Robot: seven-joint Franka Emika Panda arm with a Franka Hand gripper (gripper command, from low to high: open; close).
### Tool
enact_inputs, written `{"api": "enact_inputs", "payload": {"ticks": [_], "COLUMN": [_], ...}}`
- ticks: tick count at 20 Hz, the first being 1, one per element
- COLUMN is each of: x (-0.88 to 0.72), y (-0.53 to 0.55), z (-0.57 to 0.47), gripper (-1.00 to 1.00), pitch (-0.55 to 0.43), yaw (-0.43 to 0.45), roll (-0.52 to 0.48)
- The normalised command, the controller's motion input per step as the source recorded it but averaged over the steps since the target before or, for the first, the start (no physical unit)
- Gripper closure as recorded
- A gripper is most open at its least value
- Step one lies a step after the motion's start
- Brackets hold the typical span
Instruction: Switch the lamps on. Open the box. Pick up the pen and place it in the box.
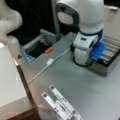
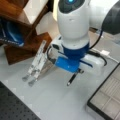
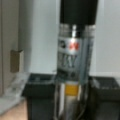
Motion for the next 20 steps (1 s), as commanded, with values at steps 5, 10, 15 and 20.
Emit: {"api": "enact_inputs", "payload": {"ticks": [5,10,15,20], "x": [-0.35,-0.40,-0.41,-0.38], "y": [0.15,0.24,0.31,0.26], "z": [-0.11,-0.11,-0.11,-0.11], "gripper": [1.00,1.00,1.00,1.00], "pitch": [-0.036,-0.070,-0.105,-0.131], "yaw": [-0.244,-0.148,-0.111,-0.098], "roll": [-0.018,0.016,0.014,0.012]}}
